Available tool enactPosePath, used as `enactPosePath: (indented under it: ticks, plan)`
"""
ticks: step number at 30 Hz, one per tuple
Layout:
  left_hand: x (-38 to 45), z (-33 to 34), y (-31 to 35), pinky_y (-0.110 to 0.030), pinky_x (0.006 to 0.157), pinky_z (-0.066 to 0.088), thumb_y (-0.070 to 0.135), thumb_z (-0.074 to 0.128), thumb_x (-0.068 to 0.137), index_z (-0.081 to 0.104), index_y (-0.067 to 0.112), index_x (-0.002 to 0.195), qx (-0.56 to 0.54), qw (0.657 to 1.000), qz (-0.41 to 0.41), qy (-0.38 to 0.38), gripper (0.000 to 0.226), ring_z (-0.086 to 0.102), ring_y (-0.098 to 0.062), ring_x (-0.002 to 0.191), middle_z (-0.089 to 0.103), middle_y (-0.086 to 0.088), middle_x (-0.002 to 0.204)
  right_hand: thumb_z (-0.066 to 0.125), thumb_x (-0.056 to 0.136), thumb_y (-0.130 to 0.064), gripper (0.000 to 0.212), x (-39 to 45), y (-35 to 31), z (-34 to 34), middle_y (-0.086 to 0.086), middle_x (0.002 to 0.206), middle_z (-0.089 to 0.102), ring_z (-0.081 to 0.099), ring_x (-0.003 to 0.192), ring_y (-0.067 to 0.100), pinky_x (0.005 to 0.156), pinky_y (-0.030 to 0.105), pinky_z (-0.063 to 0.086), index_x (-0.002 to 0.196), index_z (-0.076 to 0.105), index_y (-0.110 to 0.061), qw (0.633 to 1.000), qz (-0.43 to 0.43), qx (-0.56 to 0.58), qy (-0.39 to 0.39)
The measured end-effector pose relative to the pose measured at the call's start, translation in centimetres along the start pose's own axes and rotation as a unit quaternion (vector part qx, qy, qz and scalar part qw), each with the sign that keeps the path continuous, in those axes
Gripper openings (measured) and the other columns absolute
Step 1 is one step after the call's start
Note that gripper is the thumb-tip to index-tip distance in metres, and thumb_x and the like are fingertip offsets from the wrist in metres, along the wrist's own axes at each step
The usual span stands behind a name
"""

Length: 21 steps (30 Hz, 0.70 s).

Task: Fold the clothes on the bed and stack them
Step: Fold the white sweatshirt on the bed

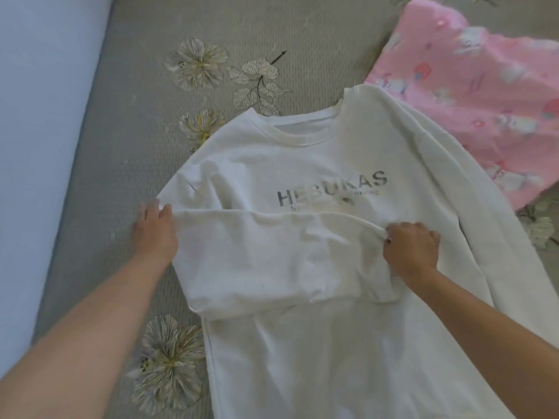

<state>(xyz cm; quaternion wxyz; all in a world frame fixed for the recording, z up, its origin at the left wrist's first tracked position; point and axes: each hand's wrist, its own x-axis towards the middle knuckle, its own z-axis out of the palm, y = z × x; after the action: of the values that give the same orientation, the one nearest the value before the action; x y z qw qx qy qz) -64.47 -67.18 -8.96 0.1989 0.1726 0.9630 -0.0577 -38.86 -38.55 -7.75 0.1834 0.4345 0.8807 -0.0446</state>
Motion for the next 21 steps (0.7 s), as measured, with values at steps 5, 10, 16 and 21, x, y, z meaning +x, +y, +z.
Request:
enactPosePath:
  ticks: [5, 10, 16, 21]
  plan:
    - [2.9, -2.2, -1.3, -0.036, 0.104, 0.026, 0.006, 0.045, 0.091, 0.056, 0.005, 0.119, -0.009, 0.983, 0.173, -0.066, 0.031, 0.03, -0.031, 0.133, 0.043, -0.012, 0.139, 0.049, 0.085, -0.009, 0.011, 1.7, 0.0, -2.1, 0.02, 0.084, 0.057, 0.045, 0.075, 0.03, 0.063, 0.035, 0.03, 0.079, 0.052, 0.001, 0.99, 0.022, 0.12, 0.077]
    - [4.3, -6.8, -0.3, -0.027, 0.069, 0.033, 0.018, 0.042, 0.095, 0.051, 0.017, 0.119, -0.108, 0.949, 0.284, -0.086, 0.025, 0.056, -0.026, 0.099, 0.06, -0.009, 0.111, 0.04, 0.089, -0.007, 0.009, 3.1, -2.3, -4.3, 0.019, 0.084, 0.057, 0.049, 0.072, 0.032, 0.061, 0.035, 0.032, 0.086, 0.047, -0.002, 0.984, 0.054, 0.156, 0.067]
    - [9.7, -8.5, -2.6, -0.029, 0.07, 0.037, 0.034, 0.03, 0.097, 0.042, 0.023, 0.106, 0.097, 0.969, 0.218, -0.059, 0.019, 0.053, -0.025, 0.088, 0.058, -0.01, 0.11, 0.046, 0.093, -0.014, 0.02, 7.4, -3.9, -8.1, 0.027, 0.1, 0.059, 0.055, 0.091, 0.04, 0.066, 0.036, 0.034, 0.1, 0.056, 0.002, 0.978, 0.045, 0.139, 0.152]
    - [12.0, -5.2, -4.3, -0.032, 0.095, 0.034, 0.038, 0.037, 0.094, 0.035, 0.024, 0.132, 0.169, 0.971, 0.156, -0.066, 0.041, 0.048, -0.02, 0.115, 0.051, -0.002, 0.126, 0.055, 0.09, -0.031, 0.031, 11.4, -4.1, -9.5, 0.025, 0.101, 0.06, 0.056, 0.089, 0.039, 0.064, 0.035, 0.031, 0.098, 0.059, -0.002, 0.983, 0.025, 0.084, 0.164]
